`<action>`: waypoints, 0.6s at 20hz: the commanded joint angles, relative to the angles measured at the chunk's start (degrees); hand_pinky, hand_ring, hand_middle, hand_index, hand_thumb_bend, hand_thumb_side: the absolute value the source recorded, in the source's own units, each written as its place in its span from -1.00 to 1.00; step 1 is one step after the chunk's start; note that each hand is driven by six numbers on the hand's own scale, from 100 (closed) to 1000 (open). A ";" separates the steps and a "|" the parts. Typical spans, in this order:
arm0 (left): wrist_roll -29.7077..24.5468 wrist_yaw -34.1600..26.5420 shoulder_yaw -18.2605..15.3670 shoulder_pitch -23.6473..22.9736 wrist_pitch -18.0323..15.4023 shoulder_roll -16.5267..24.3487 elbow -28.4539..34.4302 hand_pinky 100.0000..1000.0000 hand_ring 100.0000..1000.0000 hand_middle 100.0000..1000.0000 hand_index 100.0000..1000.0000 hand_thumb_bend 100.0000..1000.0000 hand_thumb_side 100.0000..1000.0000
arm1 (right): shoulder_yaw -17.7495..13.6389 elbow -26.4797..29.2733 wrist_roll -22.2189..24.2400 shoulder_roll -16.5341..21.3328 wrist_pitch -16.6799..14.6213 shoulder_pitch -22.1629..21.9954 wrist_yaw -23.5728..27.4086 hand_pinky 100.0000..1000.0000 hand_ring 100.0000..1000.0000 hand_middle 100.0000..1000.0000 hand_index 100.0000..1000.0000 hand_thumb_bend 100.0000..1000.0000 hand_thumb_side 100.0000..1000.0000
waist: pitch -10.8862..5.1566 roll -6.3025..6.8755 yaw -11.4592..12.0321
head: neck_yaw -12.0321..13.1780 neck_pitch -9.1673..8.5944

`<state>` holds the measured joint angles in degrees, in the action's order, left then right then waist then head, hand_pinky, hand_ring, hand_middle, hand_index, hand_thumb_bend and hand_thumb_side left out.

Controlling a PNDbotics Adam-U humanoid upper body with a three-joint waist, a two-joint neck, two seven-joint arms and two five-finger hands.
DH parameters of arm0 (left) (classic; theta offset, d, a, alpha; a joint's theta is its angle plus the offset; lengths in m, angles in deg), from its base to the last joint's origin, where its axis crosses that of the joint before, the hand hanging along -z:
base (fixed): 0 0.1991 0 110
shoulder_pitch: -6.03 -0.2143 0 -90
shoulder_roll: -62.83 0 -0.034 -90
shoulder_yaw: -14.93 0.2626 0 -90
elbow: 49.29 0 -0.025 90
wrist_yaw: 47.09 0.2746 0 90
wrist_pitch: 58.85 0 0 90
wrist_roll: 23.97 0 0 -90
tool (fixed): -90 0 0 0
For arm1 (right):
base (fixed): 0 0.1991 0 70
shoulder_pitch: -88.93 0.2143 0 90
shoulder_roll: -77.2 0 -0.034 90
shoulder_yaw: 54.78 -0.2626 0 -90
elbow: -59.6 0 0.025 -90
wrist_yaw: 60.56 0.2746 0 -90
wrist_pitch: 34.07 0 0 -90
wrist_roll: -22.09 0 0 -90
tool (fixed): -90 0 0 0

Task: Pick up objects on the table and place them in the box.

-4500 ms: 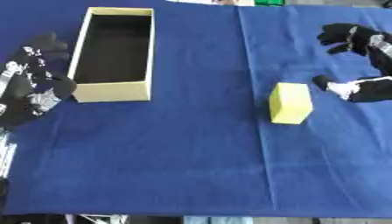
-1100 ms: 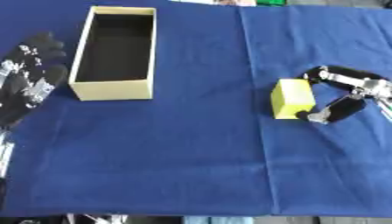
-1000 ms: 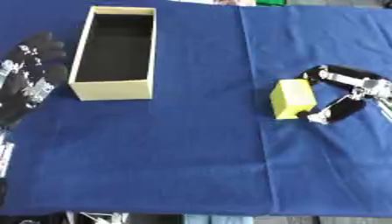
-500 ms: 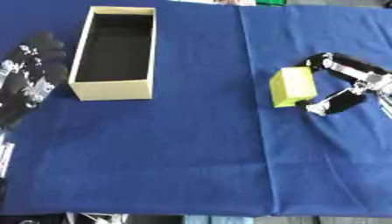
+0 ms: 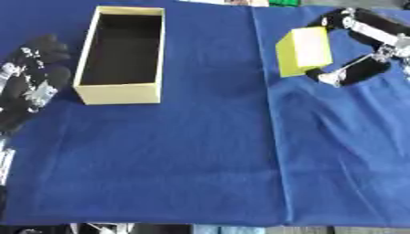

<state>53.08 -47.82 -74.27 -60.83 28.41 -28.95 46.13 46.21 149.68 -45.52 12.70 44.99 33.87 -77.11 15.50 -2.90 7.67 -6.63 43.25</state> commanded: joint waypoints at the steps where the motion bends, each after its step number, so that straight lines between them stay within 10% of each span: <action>1: -0.48 -0.11 0.07 0.53 -0.10 1.38 0.82 0.14 0.65 0.55 0.84 0.01 0.01 | 0.19 -0.75 0.83 1.02 -0.19 3.64 -0.69 0.58 0.38 -0.37 0.10 -0.89 -1.00 | -1.29 0.10 0.31 | -0.21 0.48; 12: -1.72 -0.16 1.02 0.98 -0.33 1.15 0.75 0.14 0.65 0.55 0.83 0.01 0.01 | 2.42 -12.92 3.06 -9.48 -2.89 18.57 -7.16 0.58 0.38 -0.35 0.12 -0.91 -1.00 | -1.56 -0.14 3.21 | -1.86 0.49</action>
<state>51.68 -47.82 -73.35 -60.75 28.19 -28.95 46.12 49.02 137.76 -42.51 3.34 42.58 50.98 -83.08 15.16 -3.28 11.00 -8.13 43.28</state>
